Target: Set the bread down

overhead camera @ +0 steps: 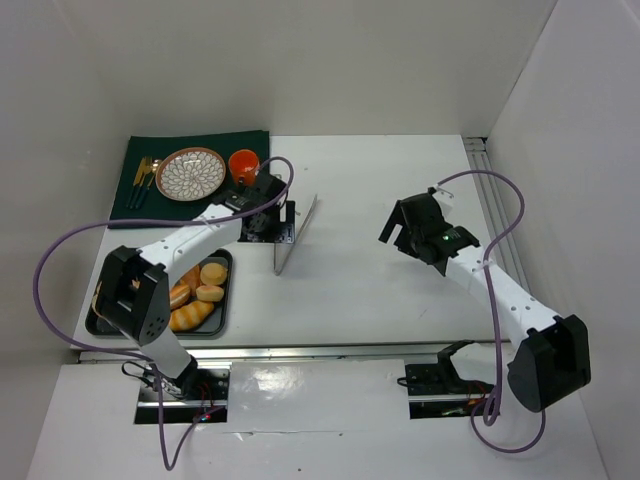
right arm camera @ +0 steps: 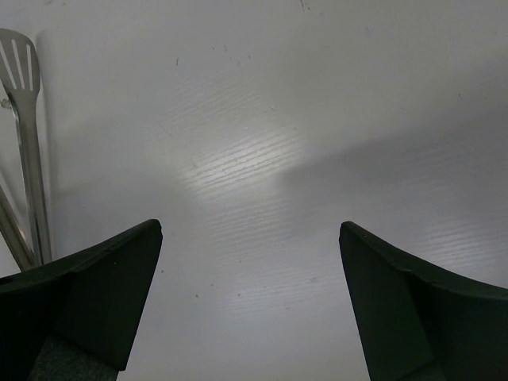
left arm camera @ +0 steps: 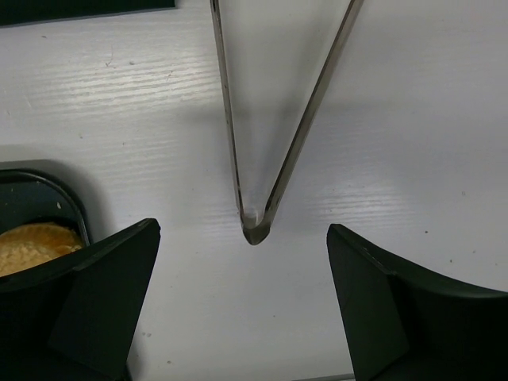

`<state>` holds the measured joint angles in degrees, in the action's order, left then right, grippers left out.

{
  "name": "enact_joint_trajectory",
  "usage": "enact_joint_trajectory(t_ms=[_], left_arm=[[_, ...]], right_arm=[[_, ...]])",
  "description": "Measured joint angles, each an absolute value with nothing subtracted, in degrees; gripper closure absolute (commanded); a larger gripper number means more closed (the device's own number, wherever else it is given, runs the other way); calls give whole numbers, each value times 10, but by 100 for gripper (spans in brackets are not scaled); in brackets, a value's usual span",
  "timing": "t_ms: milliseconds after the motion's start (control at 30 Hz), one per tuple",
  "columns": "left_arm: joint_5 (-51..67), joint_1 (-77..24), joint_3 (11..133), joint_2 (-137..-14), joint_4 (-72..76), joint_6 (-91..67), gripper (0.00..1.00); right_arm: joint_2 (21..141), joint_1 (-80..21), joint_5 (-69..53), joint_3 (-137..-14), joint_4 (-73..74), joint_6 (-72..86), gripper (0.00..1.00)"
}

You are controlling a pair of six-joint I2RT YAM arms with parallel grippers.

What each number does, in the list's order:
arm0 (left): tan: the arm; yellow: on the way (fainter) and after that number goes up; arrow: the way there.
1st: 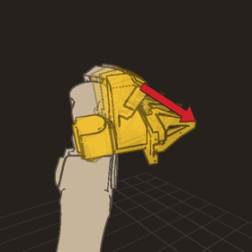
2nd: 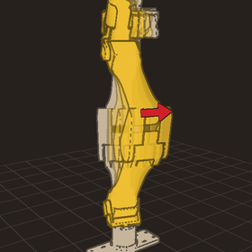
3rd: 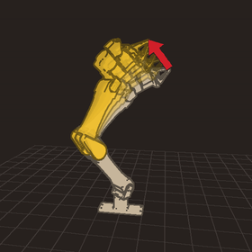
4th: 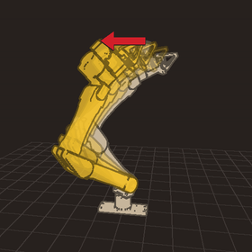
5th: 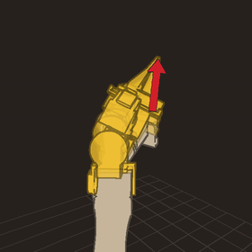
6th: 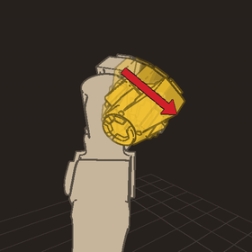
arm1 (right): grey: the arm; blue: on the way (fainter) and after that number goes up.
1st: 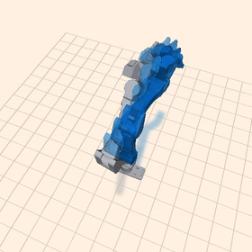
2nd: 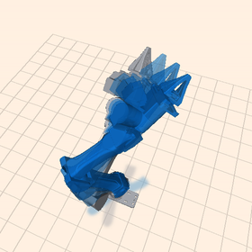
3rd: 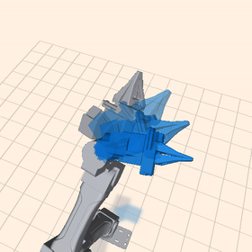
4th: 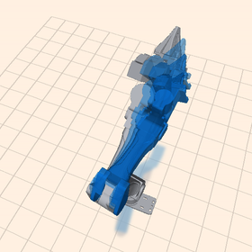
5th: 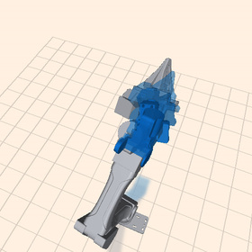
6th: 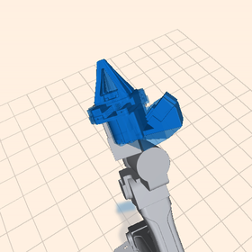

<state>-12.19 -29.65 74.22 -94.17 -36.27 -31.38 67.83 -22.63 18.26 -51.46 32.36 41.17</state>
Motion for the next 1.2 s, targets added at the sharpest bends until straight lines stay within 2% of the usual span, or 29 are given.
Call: enact_joint_trajectory(t_ms=[233,600,833,1033,1100,1200], left_arm=[[-104,-282,722,-948,-342,-300,0],[-70,-267,730,-1051,-317,-275,0],[-51,-268,811,-1123,-297,-268,0],[-52,-268,824,-1147,-295,-268,0],[-60,-270,840,-1158,-299,-269,4],[-73,-275,872,-1186,-299,-270,20]], right_arm=[[675,-222,173,-508,316,407,0],[662,-222,142,-491,301,401,0],[662,-222,134,-491,297,400,0],[660,-222,127,-490,296,400,0],[656,-222,126,-484,293,400,0],[655,-222,124,-481,292,400,0]])
